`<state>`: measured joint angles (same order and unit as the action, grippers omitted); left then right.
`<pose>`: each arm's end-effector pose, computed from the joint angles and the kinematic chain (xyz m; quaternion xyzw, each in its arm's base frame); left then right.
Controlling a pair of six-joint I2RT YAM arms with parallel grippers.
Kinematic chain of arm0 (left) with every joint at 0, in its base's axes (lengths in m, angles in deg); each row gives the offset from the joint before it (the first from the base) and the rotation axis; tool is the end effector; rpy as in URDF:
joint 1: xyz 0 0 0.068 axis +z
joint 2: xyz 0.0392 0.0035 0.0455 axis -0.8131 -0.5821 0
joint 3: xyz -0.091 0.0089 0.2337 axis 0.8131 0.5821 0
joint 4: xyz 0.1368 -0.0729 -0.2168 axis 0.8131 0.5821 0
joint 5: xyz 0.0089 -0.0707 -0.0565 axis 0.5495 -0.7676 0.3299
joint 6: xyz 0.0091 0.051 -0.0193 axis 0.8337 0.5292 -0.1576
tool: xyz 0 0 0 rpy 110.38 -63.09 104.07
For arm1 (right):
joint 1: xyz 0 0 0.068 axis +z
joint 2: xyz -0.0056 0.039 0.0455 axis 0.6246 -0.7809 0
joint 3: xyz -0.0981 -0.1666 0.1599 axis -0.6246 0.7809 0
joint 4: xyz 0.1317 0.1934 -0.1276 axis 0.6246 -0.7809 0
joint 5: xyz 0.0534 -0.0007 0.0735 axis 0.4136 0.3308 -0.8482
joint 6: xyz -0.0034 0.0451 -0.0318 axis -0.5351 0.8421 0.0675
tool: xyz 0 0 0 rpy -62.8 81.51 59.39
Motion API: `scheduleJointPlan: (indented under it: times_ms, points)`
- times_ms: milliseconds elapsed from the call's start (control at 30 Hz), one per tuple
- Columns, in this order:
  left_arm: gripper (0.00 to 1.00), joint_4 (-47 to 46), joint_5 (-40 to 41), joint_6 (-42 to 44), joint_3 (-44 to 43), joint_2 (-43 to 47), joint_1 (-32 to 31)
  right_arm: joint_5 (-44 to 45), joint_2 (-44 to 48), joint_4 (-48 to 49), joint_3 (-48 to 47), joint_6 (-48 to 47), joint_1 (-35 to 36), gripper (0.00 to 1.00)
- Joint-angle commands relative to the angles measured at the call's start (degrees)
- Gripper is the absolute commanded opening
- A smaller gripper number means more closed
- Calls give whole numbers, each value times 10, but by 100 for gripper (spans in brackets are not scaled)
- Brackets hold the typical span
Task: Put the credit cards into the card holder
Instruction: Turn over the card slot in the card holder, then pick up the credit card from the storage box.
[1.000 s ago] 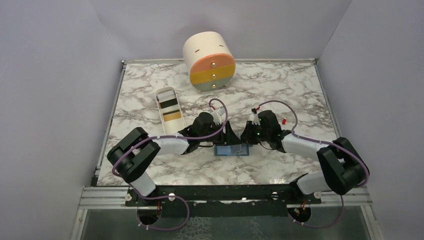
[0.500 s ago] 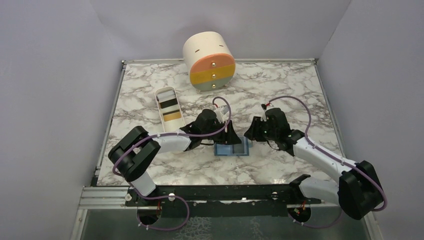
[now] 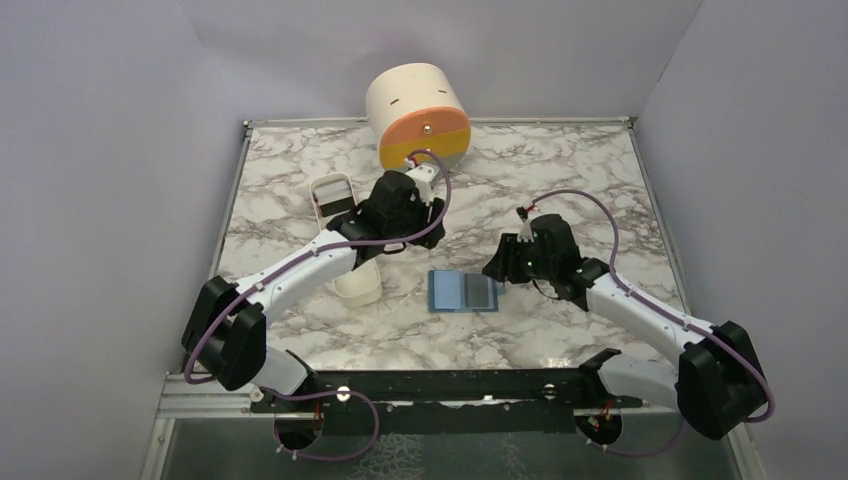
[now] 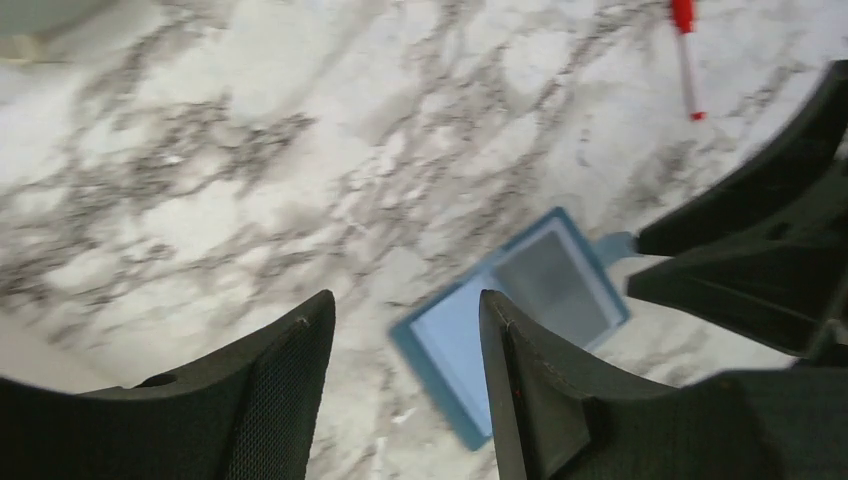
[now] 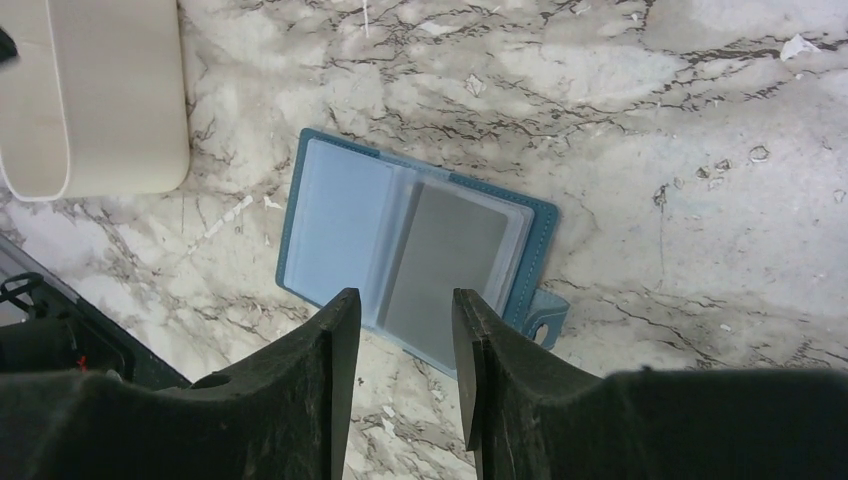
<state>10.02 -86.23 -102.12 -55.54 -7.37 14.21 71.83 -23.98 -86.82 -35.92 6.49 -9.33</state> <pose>0.2560 -0.2213 0.2519 0.1922 0.8550 -0.2724 0.3973 0.2113 0.1268 0.1790 -0.0269 0.9130 0.2741 0.3011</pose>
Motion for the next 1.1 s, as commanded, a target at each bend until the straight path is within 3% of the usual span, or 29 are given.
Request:
scheduleJointPlan:
  times_ms: [0, 233, 533, 1067]
  points:
    - [55, 84, 66, 120, -13, 36, 61, -38, -15, 35, 2, -11, 3, 40]
    - [55, 72, 117, 251, 19, 87, 132, -58, -55, 51, 0, -13, 3, 40]
    - [57, 111, 85, 380, -25, 19, 234, -88, -70, 76, 8, -12, 3, 40]
    - [59, 41, 124, 528, -53, -106, 275, -93, -65, 58, -5, -24, 3, 40]
